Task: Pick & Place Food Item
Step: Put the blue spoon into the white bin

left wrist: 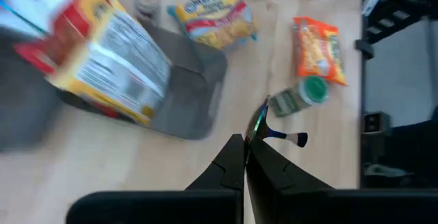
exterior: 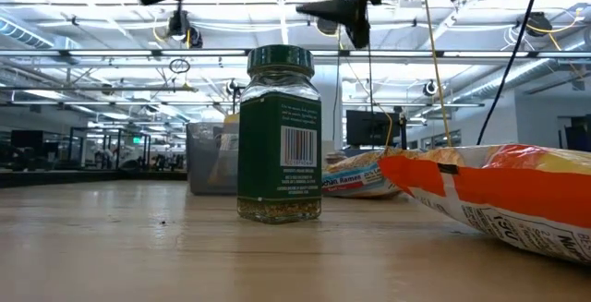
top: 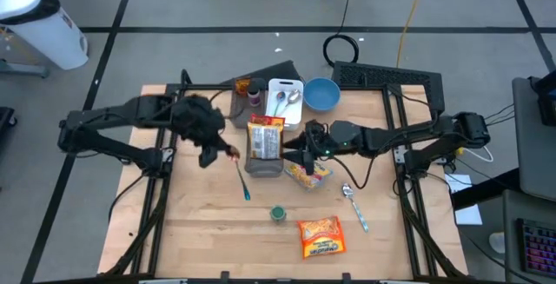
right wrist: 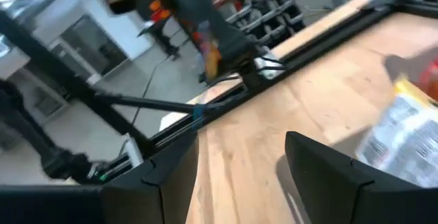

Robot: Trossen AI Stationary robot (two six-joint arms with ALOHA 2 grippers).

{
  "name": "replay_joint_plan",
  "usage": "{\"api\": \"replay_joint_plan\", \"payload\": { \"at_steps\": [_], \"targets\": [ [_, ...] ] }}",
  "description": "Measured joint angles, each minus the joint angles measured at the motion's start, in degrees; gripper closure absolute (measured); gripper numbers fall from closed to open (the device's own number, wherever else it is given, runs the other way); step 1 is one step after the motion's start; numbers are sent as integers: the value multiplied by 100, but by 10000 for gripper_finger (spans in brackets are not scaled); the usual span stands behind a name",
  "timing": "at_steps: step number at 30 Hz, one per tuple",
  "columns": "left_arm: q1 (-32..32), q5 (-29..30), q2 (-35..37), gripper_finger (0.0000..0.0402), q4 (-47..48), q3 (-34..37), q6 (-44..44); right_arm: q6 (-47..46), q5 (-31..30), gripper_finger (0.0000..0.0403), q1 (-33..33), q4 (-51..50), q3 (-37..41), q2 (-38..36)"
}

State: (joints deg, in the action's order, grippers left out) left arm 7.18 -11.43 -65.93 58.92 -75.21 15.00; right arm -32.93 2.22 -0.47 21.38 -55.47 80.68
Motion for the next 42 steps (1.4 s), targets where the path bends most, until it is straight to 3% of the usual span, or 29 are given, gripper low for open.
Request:
{"api": "replay_joint_plan", "payload": {
  "at_steps": [10, 24, 30, 42],
  "targets": [
    [347, -24, -1743, 399, 921, -2134, -1164, 153, 381, 190, 243, -119, -170, 0],
    [296, -142, -3597, 398, 1688, -4654, -1641, 258, 424, 190, 858, -150, -170, 2],
    [275, -160, -3915, 398, 1785, -5048, -1643, 382, 1098, 190, 991, 208, -168, 4],
    [388, 115, -3943, 397, 2509, -5061, -1506, 516, 1184, 190, 1021, 97, -166, 4]
  ]
}}
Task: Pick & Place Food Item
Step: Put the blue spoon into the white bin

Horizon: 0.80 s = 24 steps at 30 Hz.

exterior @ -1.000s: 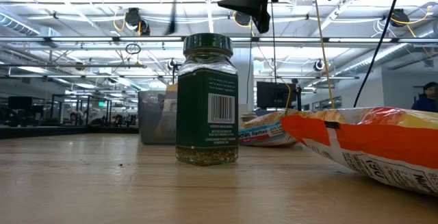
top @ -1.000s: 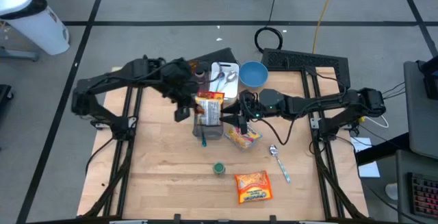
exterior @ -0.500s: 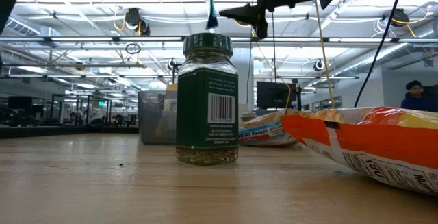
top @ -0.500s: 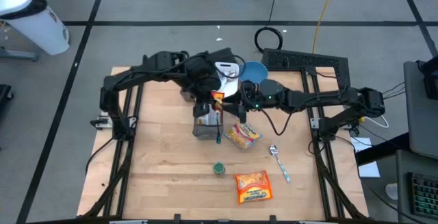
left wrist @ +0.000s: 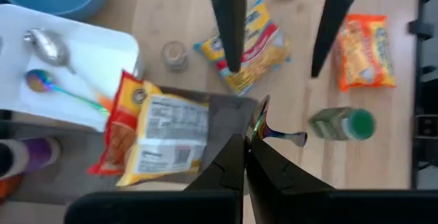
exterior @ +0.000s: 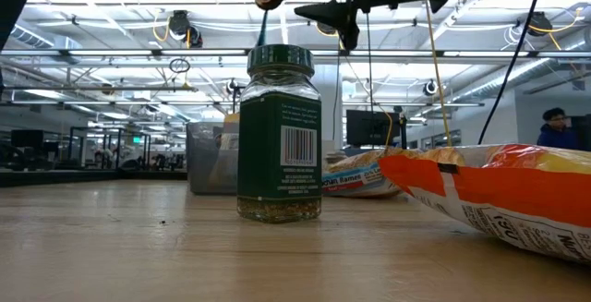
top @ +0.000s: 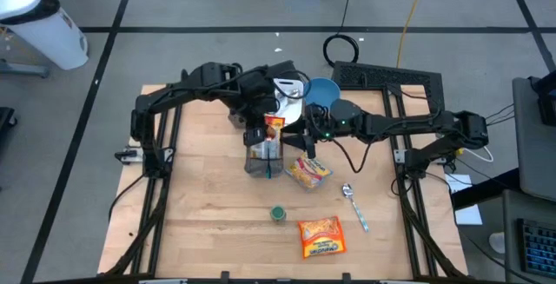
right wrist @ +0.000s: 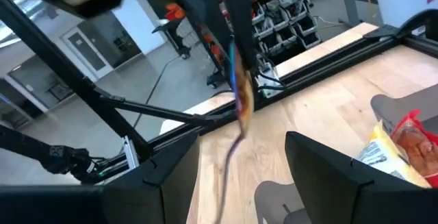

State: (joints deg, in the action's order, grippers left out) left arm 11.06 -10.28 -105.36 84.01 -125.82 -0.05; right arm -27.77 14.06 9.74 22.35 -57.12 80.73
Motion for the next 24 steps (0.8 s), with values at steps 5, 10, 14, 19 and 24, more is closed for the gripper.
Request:
{"api": "replay_joint_plan", "payload": {
  "at_steps": [5, 10, 14, 19, 24],
  "targets": [
    [-3, 93, 0, 395, -107, 0, 22, -25, -27, 190, 82, 257, 0, 0],
    [-3, 92, 0, 396, -277, 0, 35, -65, -23, 190, 76, 364, 0, 0],
    [-3, 9, 0, 398, -590, 2, 34, -66, -26, 190, 63, 363, 0, 0],
    [-3, -18, 0, 397, -773, 2, 15, -61, -23, 192, 64, 359, 0, 0],
    [-3, -18, 0, 395, -769, 2, 13, -57, -23, 217, 65, 358, 0, 0]
  ]
}}
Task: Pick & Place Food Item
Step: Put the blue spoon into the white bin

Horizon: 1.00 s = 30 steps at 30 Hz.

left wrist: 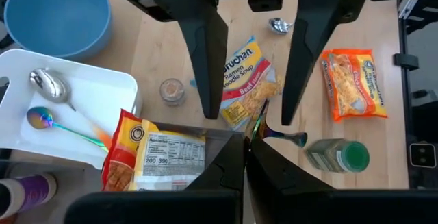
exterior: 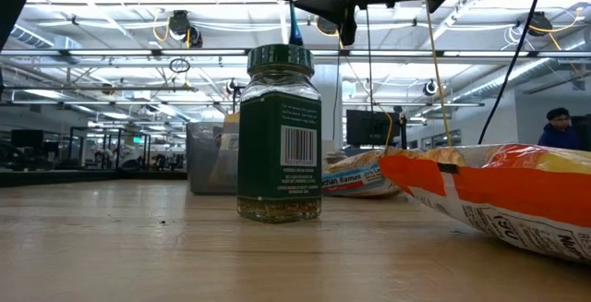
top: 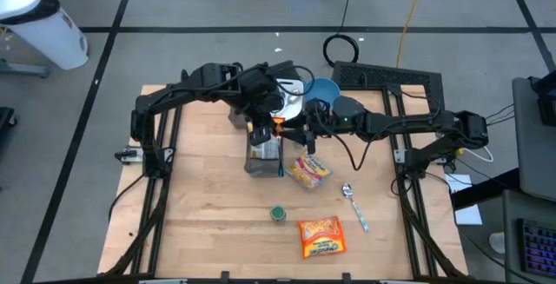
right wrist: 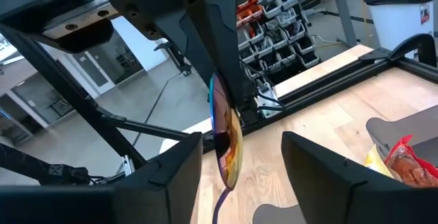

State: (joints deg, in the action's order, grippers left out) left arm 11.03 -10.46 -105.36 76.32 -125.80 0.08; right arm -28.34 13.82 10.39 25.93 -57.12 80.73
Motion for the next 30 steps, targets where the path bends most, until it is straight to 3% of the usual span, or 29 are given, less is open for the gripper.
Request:
{"api": "replay_joint_plan", "payload": {
  "at_steps": [13, 27, 30],
  "targets": [
    [4, 24, 0, 393, -18, 4, 125, 82, -7, 385, 0, -142, 0, -4],
    [65, -71, 9, 379, -142, 7, 59, 103, -15, 400, 4, -148, 0, -7],
    [116, -196, 9, 359, -162, 7, 26, 103, -16, 402, 4, -151, 0, -7]
  ]
}}
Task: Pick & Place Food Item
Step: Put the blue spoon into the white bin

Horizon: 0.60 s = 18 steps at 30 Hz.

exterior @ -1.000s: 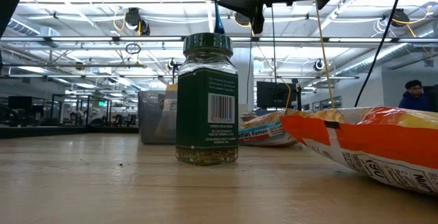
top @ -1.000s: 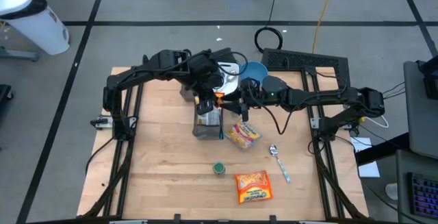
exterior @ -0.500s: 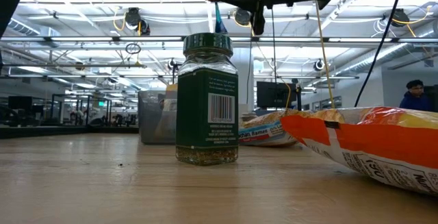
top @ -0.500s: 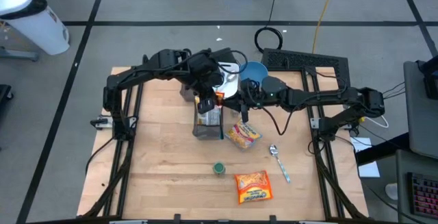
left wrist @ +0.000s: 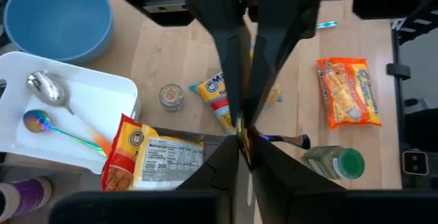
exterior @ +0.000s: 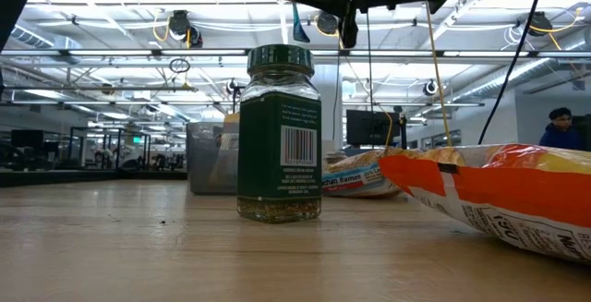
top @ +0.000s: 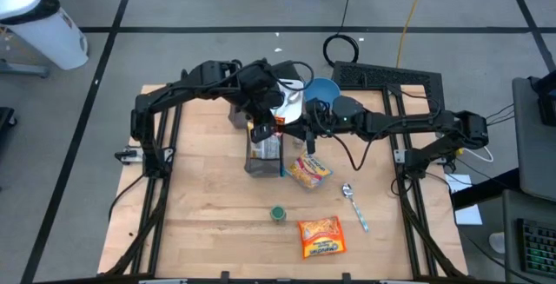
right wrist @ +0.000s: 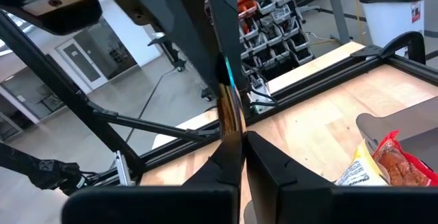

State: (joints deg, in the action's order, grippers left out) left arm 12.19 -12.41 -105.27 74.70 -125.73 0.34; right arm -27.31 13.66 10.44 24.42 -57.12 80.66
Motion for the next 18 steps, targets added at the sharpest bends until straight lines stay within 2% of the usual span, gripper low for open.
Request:
{"api": "replay_joint_plan", "payload": {
  "at_steps": [9, 13, 18],
  "targets": [
    [324, -427, 61, 237, 29, 0, 135, 113, 32, 402, 43, -62, 2, -59],
    [506, -406, 354, 207, 195, 0, 325, 148, 108, 402, 180, -138, 12, -208],
    [572, -356, 798, 191, 86, -2, 549, 169, 152, 402, 445, -35, 2, -530]
  ]
}}
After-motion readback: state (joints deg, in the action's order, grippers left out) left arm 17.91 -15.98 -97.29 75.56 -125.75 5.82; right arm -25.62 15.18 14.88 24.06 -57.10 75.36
